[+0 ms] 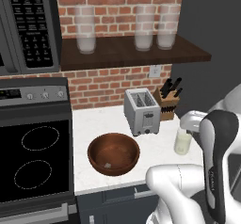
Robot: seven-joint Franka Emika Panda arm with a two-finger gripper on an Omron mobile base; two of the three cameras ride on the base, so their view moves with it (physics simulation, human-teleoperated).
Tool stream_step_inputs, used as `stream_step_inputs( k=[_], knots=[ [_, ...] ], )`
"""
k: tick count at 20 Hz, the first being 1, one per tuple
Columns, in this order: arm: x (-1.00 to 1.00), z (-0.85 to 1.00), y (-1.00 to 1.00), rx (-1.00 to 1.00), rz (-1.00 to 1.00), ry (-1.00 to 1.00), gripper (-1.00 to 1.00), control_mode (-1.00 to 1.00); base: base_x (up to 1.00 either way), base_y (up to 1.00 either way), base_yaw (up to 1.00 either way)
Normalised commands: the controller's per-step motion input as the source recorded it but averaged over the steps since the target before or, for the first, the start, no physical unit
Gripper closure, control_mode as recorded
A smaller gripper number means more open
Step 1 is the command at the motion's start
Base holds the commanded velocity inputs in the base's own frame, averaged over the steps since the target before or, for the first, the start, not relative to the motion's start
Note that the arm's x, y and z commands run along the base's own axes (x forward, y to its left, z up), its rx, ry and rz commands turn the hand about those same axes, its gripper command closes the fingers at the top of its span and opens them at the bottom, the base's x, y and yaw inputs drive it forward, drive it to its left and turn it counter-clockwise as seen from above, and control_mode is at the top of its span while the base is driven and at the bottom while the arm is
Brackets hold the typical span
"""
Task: Grab a lemon wedge from the fridge and one ice cube from the ice bowl, and put them in the glass of lemonade.
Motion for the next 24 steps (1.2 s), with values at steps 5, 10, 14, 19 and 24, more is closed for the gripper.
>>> stream_step_inputs(
  k=[5,10,14,19,24],
  knots=[
    [0.0,0.0,0.0,0.0,0.0,0.0,-1.0,-1.0,0.0,0.0,0.0],
    [0.0,0.0,0.0,0.0,0.0,0.0,-1.0,1.0,-0.17,0.01,0.0],
    [0.0,0.0,0.0,0.0,0.0,0.0,-1.0,1.0,-0.96,0.14,0.0],
    [0.0,0.0,0.0,0.0,0.0,0.0,-1.0,1.0,-1.0,0.16,-0.01],
    [0.0,0.0,0.0,0.0,0.0,0.0,-1.0,1.0,-0.07,0.05,-0.42]
  ],
)
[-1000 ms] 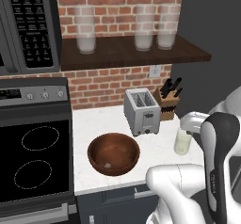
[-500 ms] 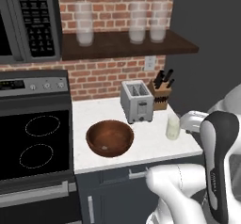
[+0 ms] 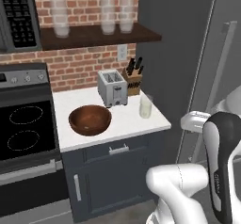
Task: Grab a lemon wedge from the fridge and one ice cube from the ice bowl, and put them in the glass of lemonade.
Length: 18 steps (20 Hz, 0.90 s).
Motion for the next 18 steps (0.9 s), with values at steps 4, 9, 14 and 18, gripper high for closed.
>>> stream_step_inputs(
  k=[4,9,14,18],
  knots=[
    [0.0,0.0,0.0,0.0,0.0,0.0,-1.0,1.0,0.01,0.0,-0.86],
    [0.0,0.0,0.0,0.0,0.0,0.0,-1.0,1.0,0.02,0.0,-0.67],
    [0.0,0.0,0.0,0.0,0.0,0.0,-1.0,1.0,0.0,-0.01,-0.39],
    [0.0,0.0,0.0,0.0,0.0,0.0,-1.0,1.0,0.02,0.13,-0.03]
  ],
)
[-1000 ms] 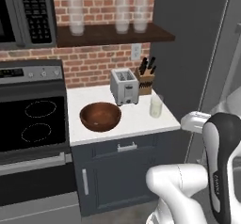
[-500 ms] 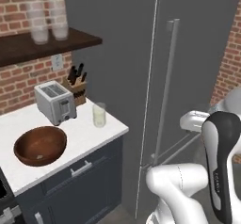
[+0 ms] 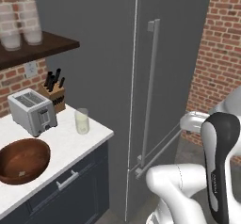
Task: Grab a lemon wedge from the fridge and one ice cube from the ice bowl, and put them in the glass of lemonade.
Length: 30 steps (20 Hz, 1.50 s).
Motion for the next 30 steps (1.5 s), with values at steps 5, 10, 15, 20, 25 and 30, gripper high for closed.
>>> stream_step_inputs(
  k=[5,10,15,20,25,30],
  knots=[
    [0.0,0.0,0.0,0.0,0.0,0.0,-1.0,1.0,0.0,0.32,0.0],
    [0.0,0.0,0.0,0.0,0.0,0.0,-1.0,1.0,0.02,0.79,0.0],
    [0.0,0.0,0.0,0.0,0.0,0.0,-1.0,1.0,0.02,0.17,0.0],
    [0.0,0.0,0.0,0.0,0.0,0.0,-1.0,1.0,0.06,0.03,0.0],
    [0.0,0.0,0.0,0.0,0.0,0.0,-1.0,1.0,0.14,0.0,0.0],
    [0.12,0.0,-0.05,0.0,0.03,-0.01,-1.0,-1.0,0.03,0.0,0.0]
  ],
)
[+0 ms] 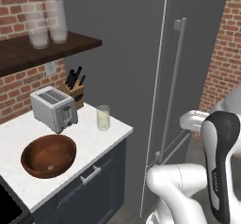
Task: Grab a lemon wedge from the fridge and one ice cube from the ice bowl, and put them in the glass of lemonade.
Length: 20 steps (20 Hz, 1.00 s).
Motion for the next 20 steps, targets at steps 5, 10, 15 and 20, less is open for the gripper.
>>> stream_step_inputs(
  k=[5,10,15,20],
  knots=[
    [0.22,0.01,-0.44,0.01,0.22,-0.07,-1.0,-1.0,0.0,0.0,0.0],
    [0.16,0.28,-0.68,0.04,0.27,-0.17,-1.0,-1.0,0.0,0.0,0.0],
    [0.43,0.96,-0.69,-0.05,0.27,-0.13,-1.0,-1.0,0.0,0.0,0.0],
    [0.83,0.89,-0.27,-0.11,0.21,0.01,-1.0,-1.0,0.0,0.0,0.0]
  ],
)
